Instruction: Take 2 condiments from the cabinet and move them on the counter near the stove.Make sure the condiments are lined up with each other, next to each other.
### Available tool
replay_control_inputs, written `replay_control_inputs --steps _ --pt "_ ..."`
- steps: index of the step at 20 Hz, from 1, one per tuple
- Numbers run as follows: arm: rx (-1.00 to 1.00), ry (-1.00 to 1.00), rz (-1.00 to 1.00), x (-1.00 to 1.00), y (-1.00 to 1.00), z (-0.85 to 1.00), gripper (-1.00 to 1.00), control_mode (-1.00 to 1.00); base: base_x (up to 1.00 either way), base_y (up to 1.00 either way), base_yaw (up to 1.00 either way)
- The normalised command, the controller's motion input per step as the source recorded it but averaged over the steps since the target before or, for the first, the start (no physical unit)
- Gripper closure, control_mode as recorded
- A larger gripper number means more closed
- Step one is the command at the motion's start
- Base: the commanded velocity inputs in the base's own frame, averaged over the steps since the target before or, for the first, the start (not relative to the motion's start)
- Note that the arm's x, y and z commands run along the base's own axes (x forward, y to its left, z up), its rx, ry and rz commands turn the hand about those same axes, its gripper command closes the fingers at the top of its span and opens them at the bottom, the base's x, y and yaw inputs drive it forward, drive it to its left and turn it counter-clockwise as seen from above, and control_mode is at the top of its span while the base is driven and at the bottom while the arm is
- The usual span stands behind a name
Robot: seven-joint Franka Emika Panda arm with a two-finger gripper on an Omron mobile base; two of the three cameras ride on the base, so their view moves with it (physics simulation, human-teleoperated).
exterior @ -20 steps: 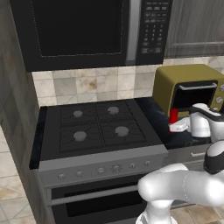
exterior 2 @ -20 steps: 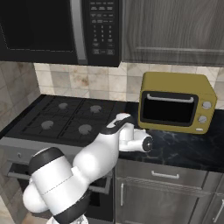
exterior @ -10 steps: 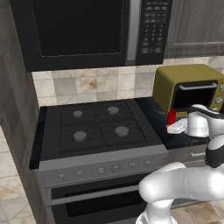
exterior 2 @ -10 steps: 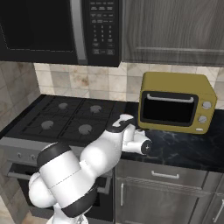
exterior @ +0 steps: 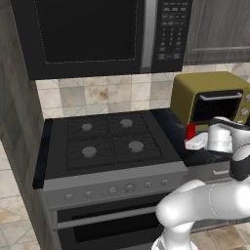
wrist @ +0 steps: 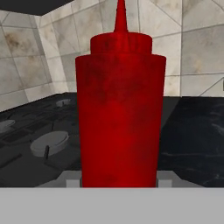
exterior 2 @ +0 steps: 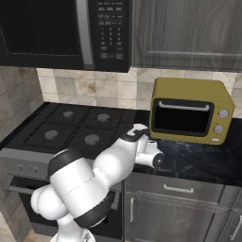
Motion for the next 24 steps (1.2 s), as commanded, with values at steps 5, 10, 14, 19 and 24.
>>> replay_control_inputs --steps 5,10,14,19,24 --pt "0.0 -0.05 0.0 0.08 -0.07 -0.12 1.0 -1.0 0.0 0.0 0.0" --pt "0.0 -0.01 0.0 0.11 -0.03 -0.09 1.0 -1.0 0.0 0.0 0.0" --pt "0.0 0.0 0.0 0.08 0.0 -0.02 1.0 -1.0 0.0 0.0 0.0" --pt "0.0 0.0 0.0 0.12 0.0 -0.04 1.0 -1.0 0.0 0.0 0.0" --pt "0.0 0.0 0.0 0.12 0.0 -0.05 1.0 -1.0 0.0 0.0 0.0"
